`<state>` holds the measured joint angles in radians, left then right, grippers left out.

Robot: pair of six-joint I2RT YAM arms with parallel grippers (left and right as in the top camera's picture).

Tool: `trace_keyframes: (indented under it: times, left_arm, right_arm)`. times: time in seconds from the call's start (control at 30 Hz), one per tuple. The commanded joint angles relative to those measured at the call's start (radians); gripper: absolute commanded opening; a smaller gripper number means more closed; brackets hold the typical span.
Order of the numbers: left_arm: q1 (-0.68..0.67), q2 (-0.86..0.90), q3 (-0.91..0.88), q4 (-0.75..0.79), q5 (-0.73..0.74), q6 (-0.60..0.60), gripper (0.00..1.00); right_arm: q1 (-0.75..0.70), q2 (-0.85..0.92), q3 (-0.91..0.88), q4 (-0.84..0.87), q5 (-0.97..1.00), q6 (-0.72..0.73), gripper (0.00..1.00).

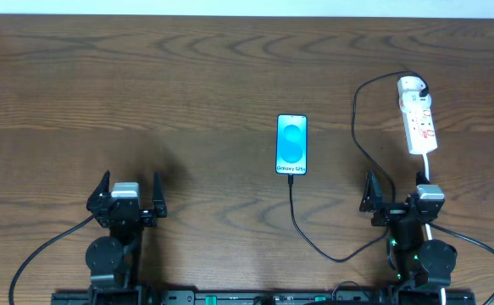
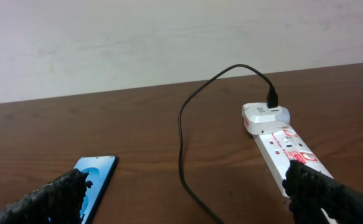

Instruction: Plug charger to phone and switch on socket

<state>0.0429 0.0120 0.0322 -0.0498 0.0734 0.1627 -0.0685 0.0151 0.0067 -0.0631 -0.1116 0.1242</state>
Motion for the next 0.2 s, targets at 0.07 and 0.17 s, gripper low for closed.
trace_keyframes:
  times: [0.07,0.17]
  left_arm:
    - [-0.002,-0.006,-0.028,-0.015,0.013,0.016,0.93]
    - [-0.002,-0.006,-0.027,-0.015,0.013,0.016,0.93]
  right_arm:
    - [-0.005,0.001,-0.001,-0.004,0.008,-0.009,0.99]
    - [-0.005,0.001,-0.001,-0.005,0.008,-0.01,0.99]
